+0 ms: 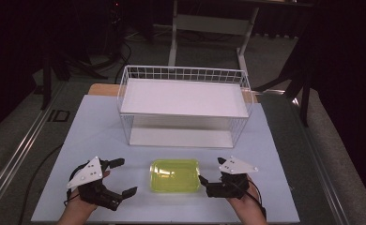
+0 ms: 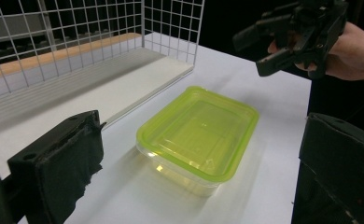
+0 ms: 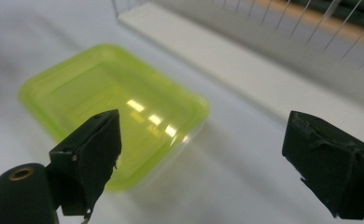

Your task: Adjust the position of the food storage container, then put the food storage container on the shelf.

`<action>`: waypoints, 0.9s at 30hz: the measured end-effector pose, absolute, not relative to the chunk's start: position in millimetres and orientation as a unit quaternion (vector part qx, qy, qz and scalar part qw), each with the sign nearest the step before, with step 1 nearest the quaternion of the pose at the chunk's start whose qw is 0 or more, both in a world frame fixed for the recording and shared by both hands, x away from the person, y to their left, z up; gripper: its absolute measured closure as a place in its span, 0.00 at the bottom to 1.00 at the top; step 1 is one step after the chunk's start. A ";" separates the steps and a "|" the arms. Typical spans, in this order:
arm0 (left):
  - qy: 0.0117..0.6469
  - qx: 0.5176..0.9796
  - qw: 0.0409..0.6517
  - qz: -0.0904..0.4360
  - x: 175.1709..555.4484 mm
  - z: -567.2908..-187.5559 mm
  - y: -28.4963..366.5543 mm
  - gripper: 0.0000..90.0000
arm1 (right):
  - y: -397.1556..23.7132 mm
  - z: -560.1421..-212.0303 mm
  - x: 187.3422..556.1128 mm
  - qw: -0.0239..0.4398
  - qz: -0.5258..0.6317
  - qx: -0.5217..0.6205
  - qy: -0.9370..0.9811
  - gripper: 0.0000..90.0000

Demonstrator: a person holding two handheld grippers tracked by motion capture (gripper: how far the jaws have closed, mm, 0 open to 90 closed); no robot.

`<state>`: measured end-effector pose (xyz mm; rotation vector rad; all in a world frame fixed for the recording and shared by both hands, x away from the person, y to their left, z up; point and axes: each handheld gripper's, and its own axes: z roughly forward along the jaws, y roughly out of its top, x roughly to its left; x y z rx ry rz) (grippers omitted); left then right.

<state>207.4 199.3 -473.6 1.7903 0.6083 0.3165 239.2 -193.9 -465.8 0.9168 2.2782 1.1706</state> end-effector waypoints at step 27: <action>0.392 0.757 0.521 0.032 250.4 -488.3 165.1 0.00 | -175.5 -472.8 270.2 0.072 0.430 0.395 0.808 0.15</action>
